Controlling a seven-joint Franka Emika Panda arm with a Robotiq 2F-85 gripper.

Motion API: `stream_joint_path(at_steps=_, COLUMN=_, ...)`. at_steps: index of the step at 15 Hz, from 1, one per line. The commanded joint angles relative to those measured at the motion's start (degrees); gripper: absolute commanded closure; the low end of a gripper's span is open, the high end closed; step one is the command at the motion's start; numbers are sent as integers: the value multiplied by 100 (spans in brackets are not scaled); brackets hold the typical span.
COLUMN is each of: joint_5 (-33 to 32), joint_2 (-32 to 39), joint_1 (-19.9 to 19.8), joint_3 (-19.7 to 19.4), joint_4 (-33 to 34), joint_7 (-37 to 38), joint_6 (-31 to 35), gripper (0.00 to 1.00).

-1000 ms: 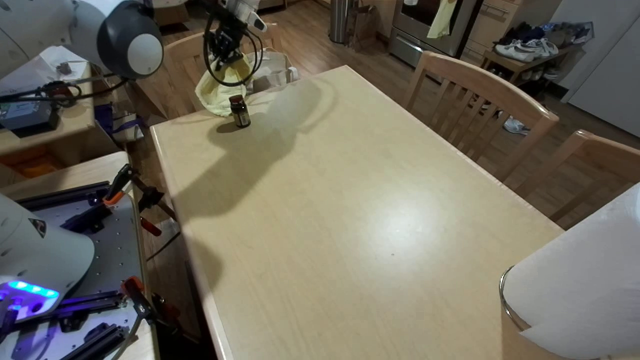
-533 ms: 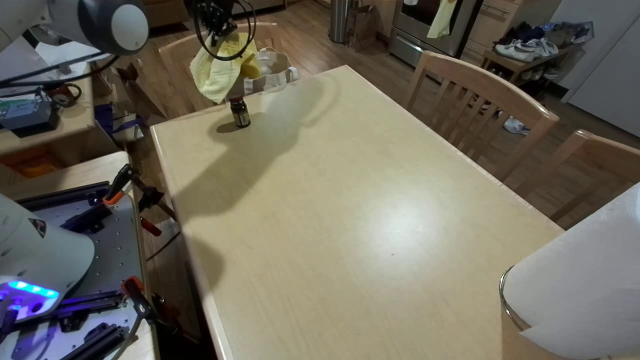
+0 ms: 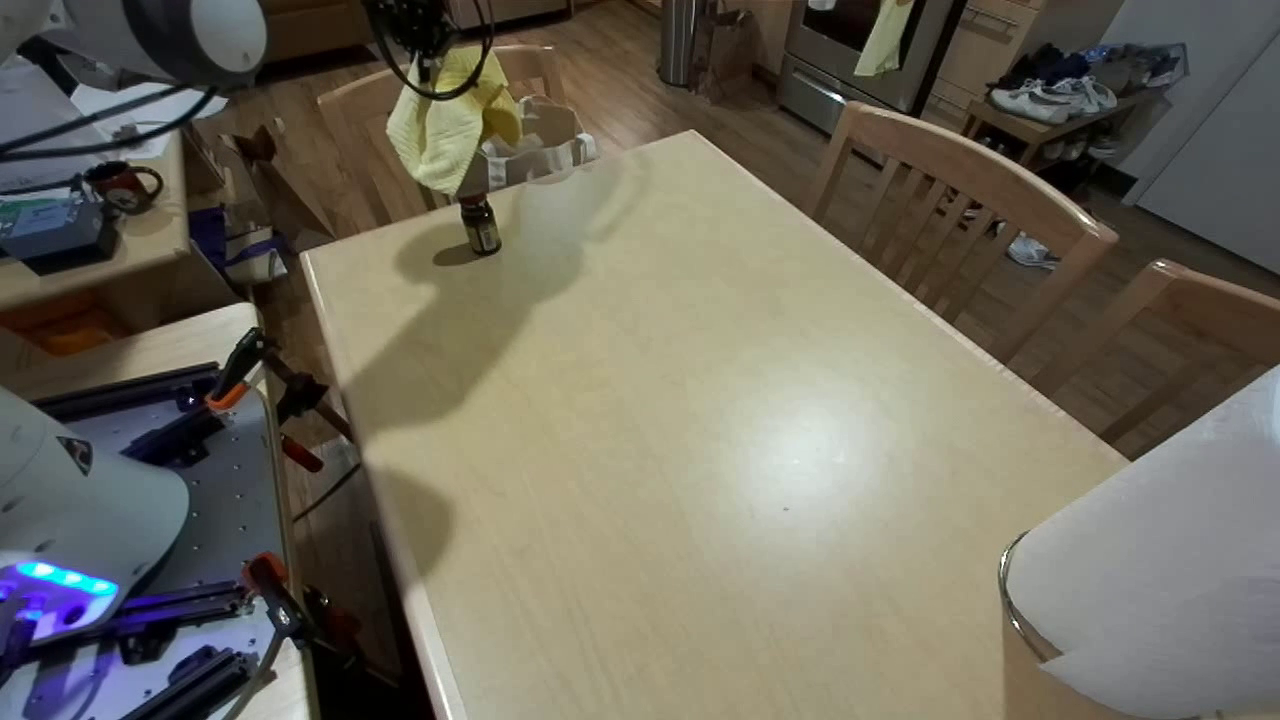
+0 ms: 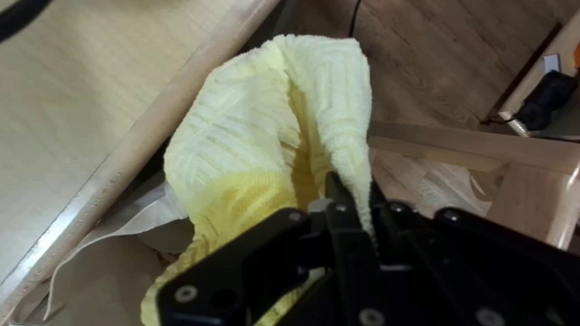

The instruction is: Put the yellow cloth in the laundry bag

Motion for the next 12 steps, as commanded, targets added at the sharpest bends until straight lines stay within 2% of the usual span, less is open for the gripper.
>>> stream_joint_path(at_steps=1, joint_5=-583, joint_2=-159, joint_1=235, joint_3=-440, joint_4=-142, joint_7=44, joint_6=-228, gripper=95)
stream_joint_path(at_steps=7, joint_5=-1580, joint_2=-88, joint_1=689, joint_3=-1180, joint_4=-55, joint_7=30, joint_6=-927, gripper=95)
stream_joint_path(at_steps=12, joint_5=-2415, joint_2=169, joint_1=1324, joint_3=-1740, joint_4=49, joint_7=106, joint_6=-873, gripper=95)
